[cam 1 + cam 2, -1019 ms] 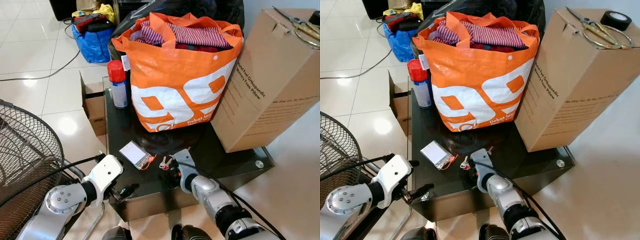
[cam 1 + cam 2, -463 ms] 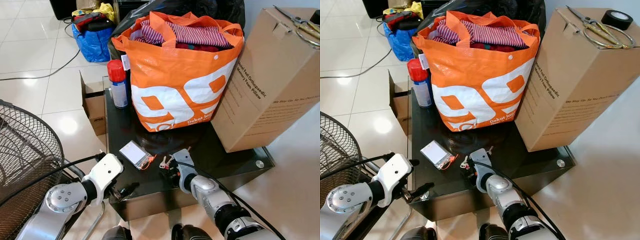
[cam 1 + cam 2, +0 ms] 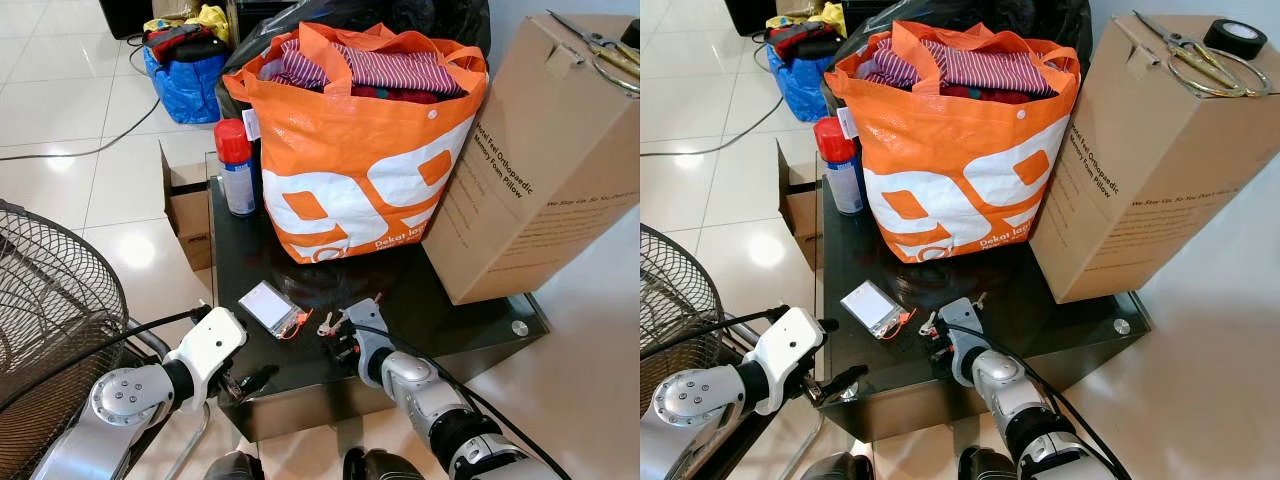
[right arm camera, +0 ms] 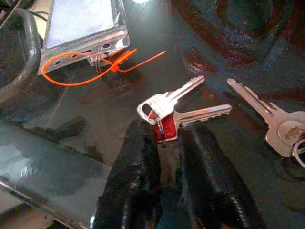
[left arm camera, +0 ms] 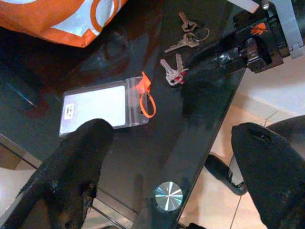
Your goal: Hang keys on a hook
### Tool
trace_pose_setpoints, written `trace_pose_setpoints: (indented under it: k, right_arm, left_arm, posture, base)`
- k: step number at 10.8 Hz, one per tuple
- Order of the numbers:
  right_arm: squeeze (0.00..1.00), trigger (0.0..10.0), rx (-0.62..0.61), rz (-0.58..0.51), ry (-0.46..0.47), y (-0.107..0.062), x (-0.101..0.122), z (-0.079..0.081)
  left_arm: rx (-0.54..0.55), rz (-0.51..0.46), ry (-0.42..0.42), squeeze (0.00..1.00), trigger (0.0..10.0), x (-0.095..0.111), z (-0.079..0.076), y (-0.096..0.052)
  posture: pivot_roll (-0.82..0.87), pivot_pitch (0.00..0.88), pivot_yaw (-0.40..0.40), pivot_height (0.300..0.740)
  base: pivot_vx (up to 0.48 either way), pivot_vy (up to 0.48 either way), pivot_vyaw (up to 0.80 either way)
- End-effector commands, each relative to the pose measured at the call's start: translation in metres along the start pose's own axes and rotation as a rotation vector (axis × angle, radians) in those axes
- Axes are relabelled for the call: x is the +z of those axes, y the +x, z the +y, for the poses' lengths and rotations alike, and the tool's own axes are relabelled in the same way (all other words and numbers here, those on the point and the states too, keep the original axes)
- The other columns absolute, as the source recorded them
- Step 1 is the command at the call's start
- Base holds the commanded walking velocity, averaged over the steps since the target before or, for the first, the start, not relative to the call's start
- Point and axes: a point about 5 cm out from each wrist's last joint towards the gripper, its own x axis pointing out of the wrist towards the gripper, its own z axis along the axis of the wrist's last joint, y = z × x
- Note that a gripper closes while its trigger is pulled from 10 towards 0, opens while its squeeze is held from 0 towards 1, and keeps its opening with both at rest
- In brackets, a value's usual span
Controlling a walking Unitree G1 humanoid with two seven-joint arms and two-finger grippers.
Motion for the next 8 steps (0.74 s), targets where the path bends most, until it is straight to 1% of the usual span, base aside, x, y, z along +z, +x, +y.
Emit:
trace_pose_setpoints:
  k: [1,7,8]
  right_arm:
    - [0.00,0.0,-0.005,0.005,0.006,-0.0012,-0.0022,-0.0028]
    - [0.00,0.0,0.000,0.007,0.006,-0.0018,-0.0054,-0.0012]
    - [0.00,0.0,-0.003,0.010,-0.011,-0.0023,-0.0060,-0.0019]
  left_arm:
    - [-0.021,0.014,-0.004,0.55,10.0,-0.0016,-0.0027,0.0010]
    - [-0.023,0.013,0.003,0.55,10.0,-0.0014,-0.0024,0.0019]
    - [-0.025,0.014,0.004,0.55,10.0,-0.0017,-0.0028,0.0018]
  posture:
    - [0.03,0.133,-0.053,0.740]
    - [0.04,0.121,-0.049,0.740]
    - [0.04,0.119,-0.049,0.740]
  base:
    - [0.000,0.000,0.00]
    - [0.000,0.000,0.00]
    - [0.000,0.000,0.00]
